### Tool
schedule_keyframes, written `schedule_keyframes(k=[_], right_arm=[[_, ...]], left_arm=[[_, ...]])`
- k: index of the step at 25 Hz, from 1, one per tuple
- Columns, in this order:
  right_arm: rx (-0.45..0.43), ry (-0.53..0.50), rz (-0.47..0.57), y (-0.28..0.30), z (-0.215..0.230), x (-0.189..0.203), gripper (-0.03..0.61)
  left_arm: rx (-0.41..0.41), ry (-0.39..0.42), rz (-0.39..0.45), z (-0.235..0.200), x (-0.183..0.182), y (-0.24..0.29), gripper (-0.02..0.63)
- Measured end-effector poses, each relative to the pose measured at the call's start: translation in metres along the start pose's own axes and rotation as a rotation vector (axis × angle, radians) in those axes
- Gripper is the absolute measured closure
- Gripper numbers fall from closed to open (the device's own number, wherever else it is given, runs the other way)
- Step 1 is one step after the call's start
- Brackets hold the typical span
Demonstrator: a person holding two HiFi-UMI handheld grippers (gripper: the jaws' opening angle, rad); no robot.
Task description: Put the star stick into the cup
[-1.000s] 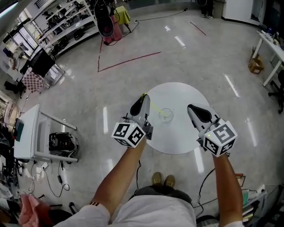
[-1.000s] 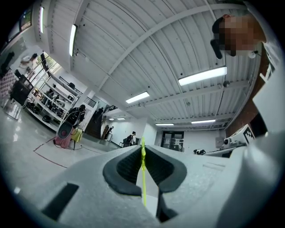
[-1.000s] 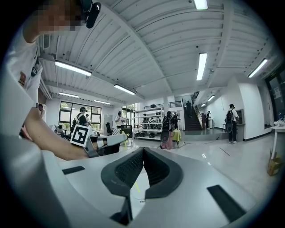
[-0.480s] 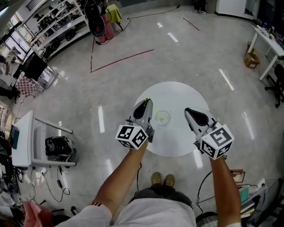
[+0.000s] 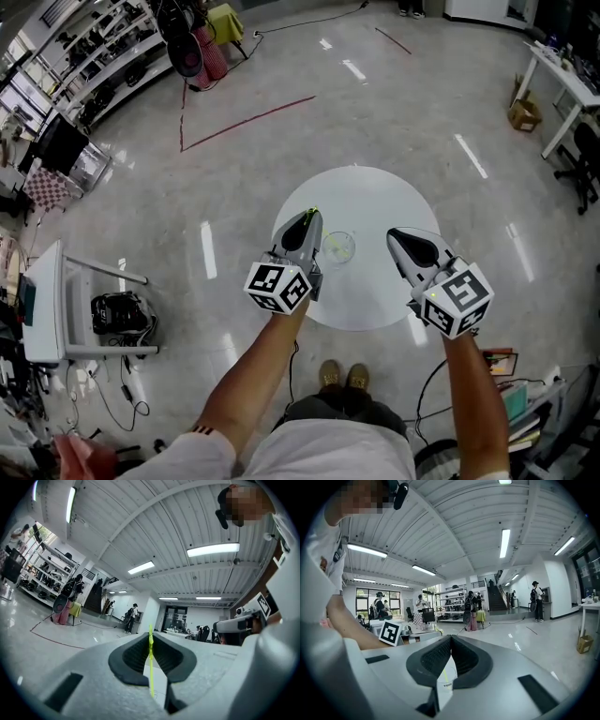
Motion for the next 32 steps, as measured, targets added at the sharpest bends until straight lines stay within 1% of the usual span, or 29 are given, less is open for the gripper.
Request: schedule_keyframes(k=[8, 15, 23, 24, 26, 29, 32], right_arm=[[-0.002, 0.005, -0.008, 0.002, 0.002, 0.004, 0.566], [-0.012, 0.001, -0.016, 0.006, -0.004, 0.006, 0.566], [-0.003, 0.009, -0.019, 0.002, 0.001, 0.005, 0.566], [-0.003, 0.009, -0.019, 0.002, 0.001, 0.006, 0.566], [-0.009, 0.005, -0.019, 0.002, 0.001, 0.006, 0.566], [-0.019, 0.0, -0.02, 0.003, -0.001, 0.006, 0.566], [-0.019, 0.003, -0.021, 0.005, -0.004, 0.007, 0.566]], left_arm=[[0.019, 0.007, -0.025, 0.001, 0.007, 0.009, 0.583], [0.038, -0.009, -0.051, -0.003, 0.012, 0.011, 0.583], [0.027, 0.02, -0.121, -0.007, 0.017, 0.017, 0.576], [0.026, 0.02, -0.128, -0.008, 0.018, 0.018, 0.549], [0.024, 0.017, -0.144, -0.01, 0.02, 0.019, 0.461], [0.026, 0.022, -0.166, -0.012, 0.021, 0.018, 0.415], [0.032, 0.034, -0.195, -0.016, 0.024, 0.016, 0.388]])
Point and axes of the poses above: the fingertips, and each gripper's own axes: y forward along the fingers, z to its right, x out of its underside, the point moved 8 cm from there along -y, backward along the fingers, and after that the axes turned 8 degrees about -z, right-handed, at the moved point
